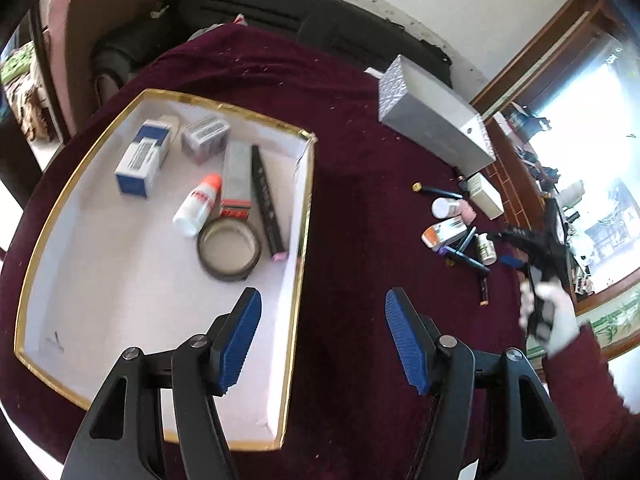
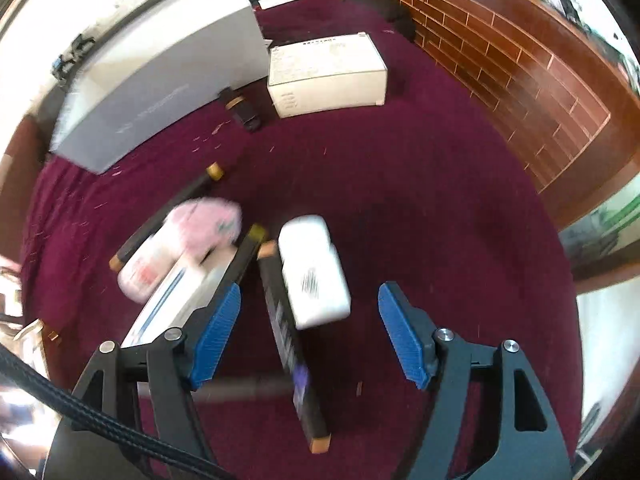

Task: Organize objects
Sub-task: 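Swing both grippers back over the remaining items on the table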

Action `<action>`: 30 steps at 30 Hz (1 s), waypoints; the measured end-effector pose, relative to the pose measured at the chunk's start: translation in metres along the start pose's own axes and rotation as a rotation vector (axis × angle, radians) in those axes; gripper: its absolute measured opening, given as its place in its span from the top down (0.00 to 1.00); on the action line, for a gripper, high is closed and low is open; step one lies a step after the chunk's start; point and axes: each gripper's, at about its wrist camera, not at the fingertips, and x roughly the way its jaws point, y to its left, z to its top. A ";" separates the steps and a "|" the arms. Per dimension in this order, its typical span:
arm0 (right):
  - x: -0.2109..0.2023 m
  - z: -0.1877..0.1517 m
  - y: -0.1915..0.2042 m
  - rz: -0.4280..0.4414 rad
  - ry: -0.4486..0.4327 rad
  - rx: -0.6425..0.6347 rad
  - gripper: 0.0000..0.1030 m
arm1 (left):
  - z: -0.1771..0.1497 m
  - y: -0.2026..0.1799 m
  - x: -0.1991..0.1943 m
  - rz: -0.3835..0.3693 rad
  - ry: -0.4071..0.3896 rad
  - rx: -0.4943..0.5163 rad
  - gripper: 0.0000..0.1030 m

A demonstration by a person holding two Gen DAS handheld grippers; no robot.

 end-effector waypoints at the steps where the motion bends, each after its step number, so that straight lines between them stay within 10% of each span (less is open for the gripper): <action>1: 0.013 0.006 0.004 -0.014 0.031 -0.003 0.30 | -0.002 0.001 -0.001 0.010 0.001 -0.005 0.43; 6: 0.034 -0.009 0.035 0.011 0.114 -0.191 0.51 | -0.003 0.003 -0.004 0.021 -0.009 -0.002 0.43; 13: 0.019 -0.063 0.065 0.400 0.366 -0.357 0.58 | 0.008 -0.030 0.029 -0.012 0.037 0.069 0.43; 30: -0.018 -0.089 -0.041 0.385 0.280 -0.110 0.57 | 0.056 -0.192 0.209 0.014 0.177 0.605 0.44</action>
